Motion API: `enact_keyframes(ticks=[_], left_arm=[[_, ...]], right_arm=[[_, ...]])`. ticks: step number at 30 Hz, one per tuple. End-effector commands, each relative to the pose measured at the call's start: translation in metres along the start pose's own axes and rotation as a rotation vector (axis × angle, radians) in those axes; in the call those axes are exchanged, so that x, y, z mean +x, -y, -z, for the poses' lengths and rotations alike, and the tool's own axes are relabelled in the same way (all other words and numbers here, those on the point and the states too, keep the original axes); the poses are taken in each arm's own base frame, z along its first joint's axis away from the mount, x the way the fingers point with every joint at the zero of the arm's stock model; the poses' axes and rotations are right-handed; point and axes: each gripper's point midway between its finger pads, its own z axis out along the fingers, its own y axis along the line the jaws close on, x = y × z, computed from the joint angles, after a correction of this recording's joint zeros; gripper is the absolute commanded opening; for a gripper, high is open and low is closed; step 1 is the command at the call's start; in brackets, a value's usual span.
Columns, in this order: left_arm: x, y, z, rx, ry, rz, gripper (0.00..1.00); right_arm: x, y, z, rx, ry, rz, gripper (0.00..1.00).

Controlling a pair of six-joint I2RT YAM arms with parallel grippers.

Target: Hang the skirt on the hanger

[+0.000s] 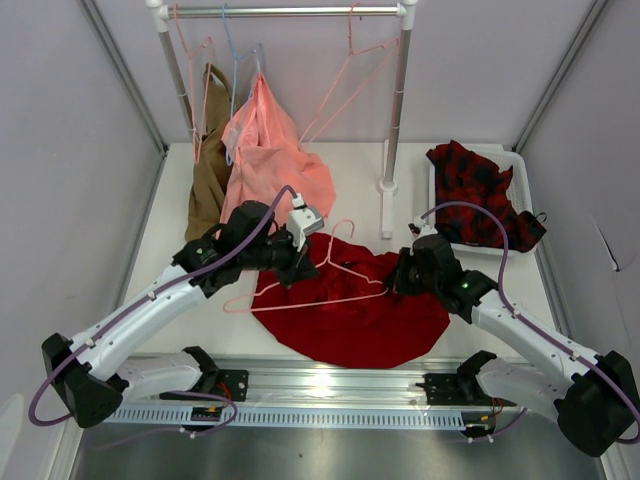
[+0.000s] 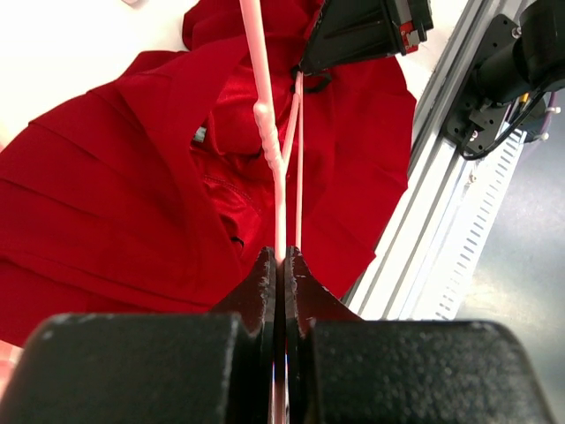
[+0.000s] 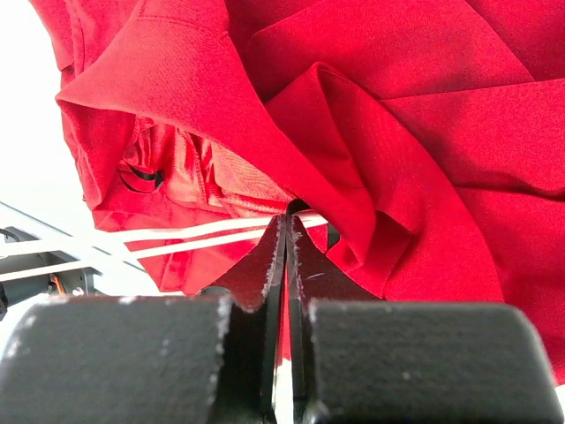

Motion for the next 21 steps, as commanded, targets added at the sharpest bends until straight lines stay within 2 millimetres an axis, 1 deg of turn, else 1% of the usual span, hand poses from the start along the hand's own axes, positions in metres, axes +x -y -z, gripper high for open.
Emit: enact_keyframes(ticks=[1, 6, 7, 8, 9, 10, 13, 14, 16, 17, 19, 20, 21], left_arm=[[-0.025, 0.006, 0.001, 0.021, 0.083, -0.019, 0.00], [-0.025, 0.003, -0.004, 0.009, 0.095, 0.003, 0.00], [-0.016, 0.001, -0.008, 0.007, 0.082, 0.017, 0.00], [-0.022, 0.002, -0.008, 0.012, 0.114, 0.017, 0.00], [-0.023, 0.005, -0.009, 0.024, 0.127, 0.041, 0.00], [-0.013, 0.005, -0.014, 0.034, 0.113, 0.059, 0.00], [-0.014, 0.006, -0.019, 0.048, 0.159, 0.090, 0.00], [-0.009, 0.008, -0.021, 0.061, 0.156, 0.103, 0.00], [-0.009, 0.010, -0.026, 0.083, 0.173, 0.129, 0.00], [0.000, 0.009, -0.031, 0.087, 0.159, 0.148, 0.00], [-0.005, 0.011, -0.034, 0.100, 0.192, 0.164, 0.00], [-0.002, 0.011, -0.036, 0.109, 0.193, 0.172, 0.00], [-0.001, 0.012, -0.039, 0.117, 0.192, 0.188, 0.00]], right_arm=[[-0.001, -0.001, -0.001, -0.018, 0.010, 0.014, 0.00], [-0.001, 0.000, -0.001, -0.012, 0.013, 0.013, 0.00], [0.000, 0.001, -0.001, -0.009, 0.011, 0.013, 0.00], [0.000, 0.002, -0.001, -0.005, 0.011, 0.016, 0.00], [0.000, 0.003, -0.001, -0.002, 0.011, 0.014, 0.00], [0.000, 0.005, -0.002, 0.004, 0.014, 0.015, 0.01], [0.000, 0.006, -0.001, 0.008, 0.017, 0.014, 0.01], [-0.001, 0.007, 0.000, 0.014, 0.019, 0.013, 0.01], [-0.001, 0.009, 0.000, 0.020, 0.022, 0.014, 0.03], [-0.001, 0.011, 0.001, 0.029, 0.021, 0.015, 0.05], [-0.002, 0.011, 0.002, 0.032, 0.027, 0.016, 0.09], [-0.002, 0.012, 0.004, 0.036, 0.028, 0.016, 0.14], [-0.003, 0.013, 0.004, 0.038, 0.030, 0.014, 0.18]])
